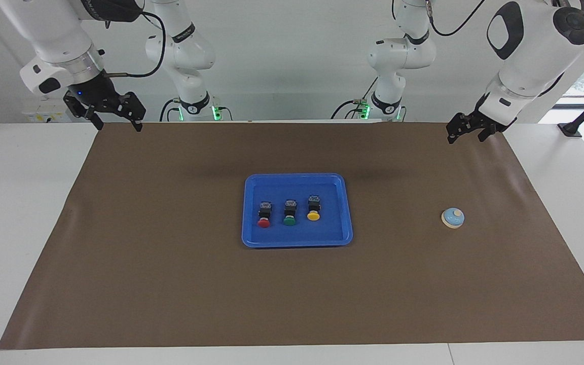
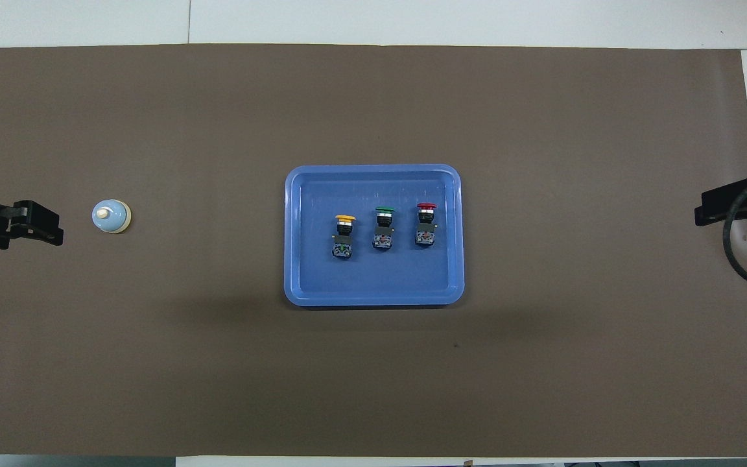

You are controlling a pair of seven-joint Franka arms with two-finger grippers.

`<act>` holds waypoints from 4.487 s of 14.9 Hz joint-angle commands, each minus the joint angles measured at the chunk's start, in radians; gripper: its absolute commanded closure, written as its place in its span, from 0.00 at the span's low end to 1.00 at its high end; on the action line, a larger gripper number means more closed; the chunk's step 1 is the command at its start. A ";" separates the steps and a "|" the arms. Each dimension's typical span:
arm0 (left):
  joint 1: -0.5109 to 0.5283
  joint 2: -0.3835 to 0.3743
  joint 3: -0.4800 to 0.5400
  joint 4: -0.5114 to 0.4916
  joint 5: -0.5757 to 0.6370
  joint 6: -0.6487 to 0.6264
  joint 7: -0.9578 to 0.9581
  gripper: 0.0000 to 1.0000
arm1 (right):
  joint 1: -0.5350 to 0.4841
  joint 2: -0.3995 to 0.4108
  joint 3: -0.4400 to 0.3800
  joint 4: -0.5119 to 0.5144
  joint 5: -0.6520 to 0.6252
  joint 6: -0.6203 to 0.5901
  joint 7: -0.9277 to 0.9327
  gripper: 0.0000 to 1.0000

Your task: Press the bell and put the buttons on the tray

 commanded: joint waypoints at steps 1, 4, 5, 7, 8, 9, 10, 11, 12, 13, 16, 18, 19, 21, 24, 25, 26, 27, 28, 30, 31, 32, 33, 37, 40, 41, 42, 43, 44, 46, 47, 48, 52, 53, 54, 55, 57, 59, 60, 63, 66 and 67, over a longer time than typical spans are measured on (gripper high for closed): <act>0.031 0.036 -0.002 -0.072 0.003 0.130 0.003 1.00 | -0.012 -0.020 0.005 -0.017 0.009 -0.002 -0.029 0.00; 0.059 0.146 -0.004 -0.102 0.001 0.268 0.007 1.00 | -0.012 -0.020 0.005 -0.019 0.009 -0.002 -0.029 0.00; 0.059 0.186 -0.004 -0.102 0.001 0.322 0.008 1.00 | -0.012 -0.020 0.005 -0.017 0.009 -0.002 -0.031 0.00; 0.066 0.212 -0.004 -0.140 -0.002 0.429 0.008 1.00 | -0.012 -0.020 0.005 -0.019 0.009 -0.002 -0.031 0.00; 0.079 0.215 -0.004 -0.157 -0.003 0.463 0.008 1.00 | -0.012 -0.018 0.005 -0.019 0.009 -0.002 -0.031 0.00; 0.079 0.235 -0.004 -0.163 -0.003 0.488 0.008 1.00 | -0.012 -0.020 0.005 -0.019 0.009 -0.002 -0.029 0.00; 0.074 0.254 -0.004 -0.163 -0.003 0.502 0.006 1.00 | -0.012 -0.020 0.005 -0.019 0.009 -0.002 -0.031 0.00; 0.073 0.269 -0.004 -0.172 -0.003 0.517 0.004 1.00 | -0.012 -0.020 0.005 -0.019 0.009 -0.002 -0.031 0.00; 0.073 0.274 -0.004 -0.196 -0.003 0.534 0.004 1.00 | -0.012 -0.020 0.005 -0.017 0.009 -0.002 -0.031 0.00; 0.069 0.274 -0.004 -0.216 -0.003 0.554 0.003 1.00 | -0.012 -0.020 0.005 -0.017 0.009 -0.002 -0.031 0.00; 0.062 0.277 -0.004 -0.253 -0.003 0.593 0.000 1.00 | -0.012 -0.020 0.005 -0.017 0.009 -0.002 -0.029 0.00; 0.054 0.294 -0.004 -0.260 -0.003 0.605 0.006 1.00 | -0.012 -0.020 0.005 -0.017 0.009 -0.002 -0.031 0.00; 0.053 0.294 -0.004 -0.263 -0.003 0.609 0.006 1.00 | -0.012 -0.020 0.005 -0.019 0.009 -0.002 -0.031 0.00; 0.053 0.294 -0.004 -0.258 -0.003 0.597 0.008 1.00 | -0.012 -0.020 0.005 -0.019 0.009 -0.002 -0.029 0.00; 0.045 0.278 -0.004 -0.153 -0.002 0.438 0.003 1.00 | -0.012 -0.020 0.005 -0.019 0.009 -0.002 -0.031 0.00; 0.042 0.268 -0.005 -0.102 -0.002 0.360 -0.002 1.00 | -0.012 -0.020 0.005 -0.017 0.009 -0.002 -0.031 0.00; 0.039 0.256 -0.011 -0.039 -0.003 0.262 -0.003 1.00 | -0.012 -0.020 0.005 -0.019 0.009 -0.002 -0.031 0.00; 0.033 0.246 -0.013 0.011 -0.003 0.187 -0.003 1.00 | -0.012 -0.020 0.005 -0.019 0.009 -0.002 -0.029 0.00; 0.028 0.228 -0.013 0.044 -0.003 0.127 -0.003 0.92 | -0.012 -0.020 0.005 -0.017 0.009 -0.002 -0.029 0.00; 0.027 0.159 -0.015 0.050 -0.005 0.065 -0.003 0.51 | -0.012 -0.020 0.005 -0.019 0.009 -0.002 -0.031 0.00; 0.025 0.121 -0.015 0.043 -0.005 0.039 -0.005 0.12 | -0.012 -0.020 0.005 -0.019 0.009 -0.002 -0.029 0.00; 0.025 0.090 -0.015 0.041 -0.005 0.005 -0.006 0.00 | -0.012 -0.020 0.005 -0.017 0.009 -0.002 -0.031 0.00; 0.026 0.068 -0.015 0.044 -0.005 -0.030 -0.006 0.00 | -0.012 -0.020 0.005 -0.019 0.009 -0.002 -0.031 0.00; 0.023 0.041 -0.013 0.038 -0.005 -0.067 -0.006 0.00 | -0.012 -0.020 0.005 -0.017 0.009 -0.002 -0.031 0.00; 0.022 0.041 -0.016 0.064 -0.005 -0.099 -0.006 0.00 | -0.012 -0.020 0.005 -0.017 0.009 -0.002 -0.029 0.00; 0.014 0.039 -0.012 0.066 -0.005 -0.105 -0.005 0.00 | -0.012 -0.020 0.005 -0.017 0.009 -0.002 -0.029 0.00; -0.012 0.039 0.001 0.064 -0.011 -0.107 -0.005 0.00 | -0.012 -0.020 0.005 -0.019 0.009 -0.002 -0.031 0.00; -0.018 0.039 0.001 0.067 -0.014 -0.108 -0.006 0.00 | -0.012 -0.020 0.005 -0.019 0.009 -0.002 -0.031 0.00; -0.019 0.044 0.001 0.081 -0.016 -0.119 -0.006 0.00 | -0.012 -0.020 0.005 -0.017 0.009 -0.002 -0.029 0.00; -0.035 0.048 0.001 0.096 -0.023 -0.131 -0.006 0.00 | -0.012 -0.020 0.005 -0.017 0.009 -0.002 -0.031 0.00; -0.032 0.050 0.001 0.096 -0.022 -0.131 -0.006 0.00 | -0.012 -0.020 0.005 -0.017 0.009 -0.002 -0.029 0.00; -0.030 0.048 -0.001 0.096 -0.022 -0.133 -0.006 0.00 | -0.012 -0.020 0.005 -0.017 0.009 -0.002 -0.029 0.00; -0.027 0.042 -0.002 0.099 -0.028 -0.133 -0.006 0.00 | -0.012 -0.020 0.005 -0.017 0.009 -0.002 -0.031 0.00; -0.032 0.041 -0.004 0.098 -0.022 -0.131 -0.005 0.00 | -0.012 -0.020 0.005 -0.017 0.009 -0.002 -0.029 0.00; -0.033 0.041 -0.005 0.098 -0.019 -0.130 -0.005 0.00 | -0.012 -0.020 0.005 -0.019 0.009 -0.002 -0.031 0.00; -0.033 0.039 -0.008 0.095 -0.019 -0.130 -0.003 0.00 | -0.012 -0.020 0.005 -0.019 0.009 -0.002 -0.029 0.00; -0.036 0.033 -0.012 0.086 -0.019 -0.122 0.000 0.00 | -0.012 -0.020 0.005 -0.017 0.009 -0.002 -0.031 0.00; -0.036 0.033 -0.013 0.084 -0.019 -0.118 0.004 0.00 | -0.012 -0.020 0.005 -0.017 0.009 -0.002 -0.029 0.00; -0.032 0.033 -0.012 0.086 -0.019 -0.109 0.006 0.00 | -0.012 -0.020 0.005 -0.017 0.009 -0.002 -0.031 0.00; -0.027 0.031 -0.010 0.089 -0.019 -0.104 0.001 0.00 | -0.012 -0.020 0.005 -0.019 0.009 -0.002 -0.031 0.00; -0.036 0.030 -0.010 0.087 -0.019 -0.101 -0.002 0.00 | -0.012 -0.020 0.005 -0.017 0.009 -0.002 -0.029 0.00; -0.036 0.028 -0.010 0.087 -0.019 -0.102 -0.002 0.00 | -0.012 -0.020 0.005 -0.017 0.009 -0.002 -0.029 0.00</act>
